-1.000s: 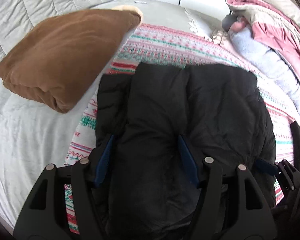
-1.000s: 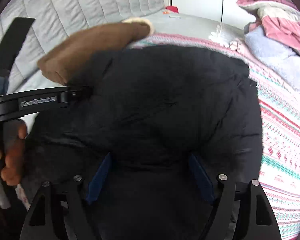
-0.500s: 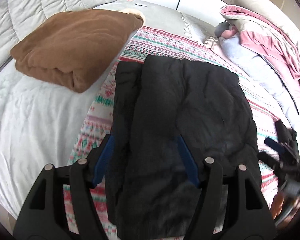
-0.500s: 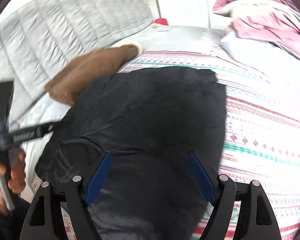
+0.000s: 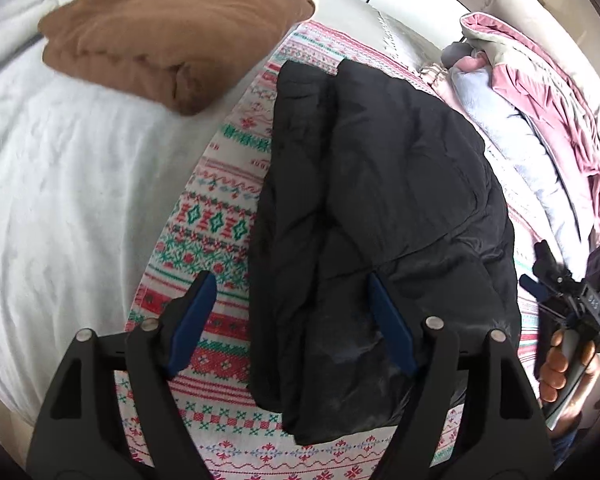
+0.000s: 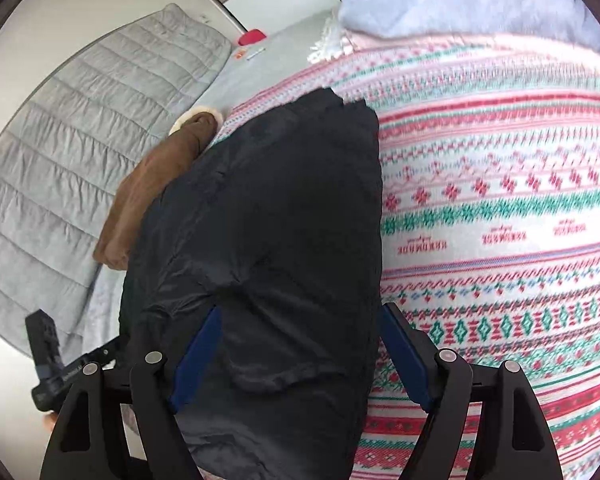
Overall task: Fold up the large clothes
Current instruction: 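Grasp the folded jacket bundle with the left tool while the right tool grips its other side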
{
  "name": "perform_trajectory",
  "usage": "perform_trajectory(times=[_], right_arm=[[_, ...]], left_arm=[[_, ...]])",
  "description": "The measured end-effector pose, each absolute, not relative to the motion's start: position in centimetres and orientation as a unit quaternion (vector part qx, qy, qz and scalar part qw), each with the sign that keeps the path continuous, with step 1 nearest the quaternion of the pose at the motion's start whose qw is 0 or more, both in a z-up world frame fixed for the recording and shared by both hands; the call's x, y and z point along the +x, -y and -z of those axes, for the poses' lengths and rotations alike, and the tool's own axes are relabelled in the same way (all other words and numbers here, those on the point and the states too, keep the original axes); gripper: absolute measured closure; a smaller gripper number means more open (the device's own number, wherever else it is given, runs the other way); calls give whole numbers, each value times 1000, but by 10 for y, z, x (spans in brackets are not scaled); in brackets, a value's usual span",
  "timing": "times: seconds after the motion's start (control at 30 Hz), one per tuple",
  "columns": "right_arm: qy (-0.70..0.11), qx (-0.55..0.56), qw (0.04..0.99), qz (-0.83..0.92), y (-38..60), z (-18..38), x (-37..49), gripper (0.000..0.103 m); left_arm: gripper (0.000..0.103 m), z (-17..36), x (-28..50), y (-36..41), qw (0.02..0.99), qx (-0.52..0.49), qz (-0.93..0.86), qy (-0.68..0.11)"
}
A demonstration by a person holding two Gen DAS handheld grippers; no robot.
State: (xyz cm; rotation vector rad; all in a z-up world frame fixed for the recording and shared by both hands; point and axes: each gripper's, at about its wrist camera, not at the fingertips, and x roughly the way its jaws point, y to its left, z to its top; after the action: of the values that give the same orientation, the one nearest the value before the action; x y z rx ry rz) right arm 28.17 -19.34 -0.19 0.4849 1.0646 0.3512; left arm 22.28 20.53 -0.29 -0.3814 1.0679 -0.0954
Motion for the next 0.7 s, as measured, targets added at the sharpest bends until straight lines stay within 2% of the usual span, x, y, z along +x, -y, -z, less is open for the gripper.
perform_trajectory(times=[0.1,0.27,0.4,0.53,0.7], right_arm=[[-509,241,809,-170,191,10,285,22],[-522,331,763,-189,204,27,292,22],[-524,353,757,-168,216,36,294,22],[-538,374,741,-150,227,53,298,22],[-544,403,723,-137,230,70,301,22]], left_arm=[[23,11,222,-205,831,-200,60,-515],[21,18,216,-200,822,-207,88,-523],[16,25,215,-204,816,-225,92,-525],[16,31,214,-208,801,-254,99,-533],[16,27,212,-191,803,-242,129,-529]])
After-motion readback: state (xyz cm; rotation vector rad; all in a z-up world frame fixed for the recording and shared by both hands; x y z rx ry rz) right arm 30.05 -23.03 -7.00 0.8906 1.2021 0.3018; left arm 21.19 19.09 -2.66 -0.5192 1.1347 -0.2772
